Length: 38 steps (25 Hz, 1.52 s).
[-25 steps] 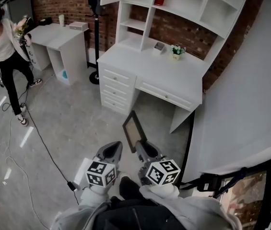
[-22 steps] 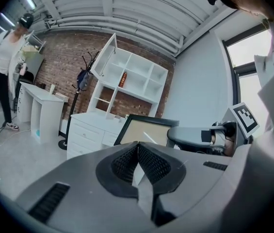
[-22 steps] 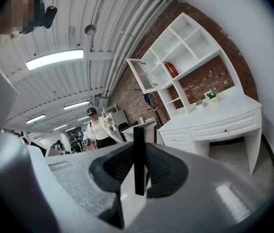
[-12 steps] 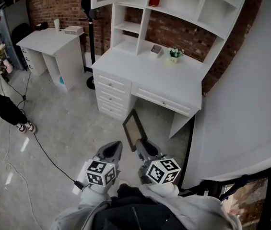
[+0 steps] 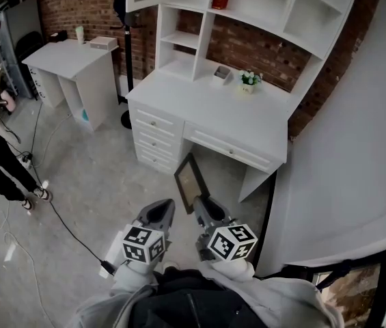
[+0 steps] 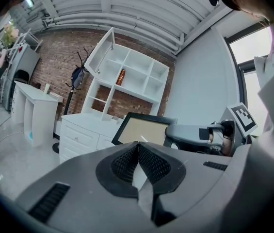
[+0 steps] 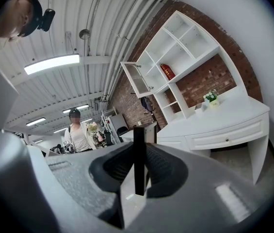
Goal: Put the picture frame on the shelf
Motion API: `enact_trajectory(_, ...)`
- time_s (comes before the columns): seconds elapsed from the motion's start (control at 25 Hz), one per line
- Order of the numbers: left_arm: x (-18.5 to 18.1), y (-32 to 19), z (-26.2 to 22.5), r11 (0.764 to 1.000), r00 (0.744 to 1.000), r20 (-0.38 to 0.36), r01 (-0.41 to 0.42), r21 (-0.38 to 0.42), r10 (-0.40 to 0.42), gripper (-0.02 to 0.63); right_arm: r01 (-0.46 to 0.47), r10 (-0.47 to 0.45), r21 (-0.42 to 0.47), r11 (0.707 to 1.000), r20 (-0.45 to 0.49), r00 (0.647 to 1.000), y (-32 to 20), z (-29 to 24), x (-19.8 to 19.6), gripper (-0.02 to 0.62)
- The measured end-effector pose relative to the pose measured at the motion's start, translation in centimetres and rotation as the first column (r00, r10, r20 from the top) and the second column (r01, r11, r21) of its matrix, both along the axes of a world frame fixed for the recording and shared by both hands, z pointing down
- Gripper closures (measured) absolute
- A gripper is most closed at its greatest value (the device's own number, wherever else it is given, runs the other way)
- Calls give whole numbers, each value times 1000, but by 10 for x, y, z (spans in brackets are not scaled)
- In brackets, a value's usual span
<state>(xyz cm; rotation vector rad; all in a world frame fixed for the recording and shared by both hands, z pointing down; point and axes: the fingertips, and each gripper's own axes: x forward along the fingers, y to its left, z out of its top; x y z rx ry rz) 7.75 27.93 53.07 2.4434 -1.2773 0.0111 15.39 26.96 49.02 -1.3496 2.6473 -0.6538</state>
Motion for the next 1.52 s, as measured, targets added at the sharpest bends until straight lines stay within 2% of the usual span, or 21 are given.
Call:
enact_trajectory(1.0,6,-6,17,999,1000,3,12,-47,-11,601,1,0,-39,999,32,999,-5,16,9,529)
enact_trajectory(1.52,-5,-28,15,999,1000,0,23,-40,-23,601,-19,20,-30,999,51,998,-34,16,4,529)
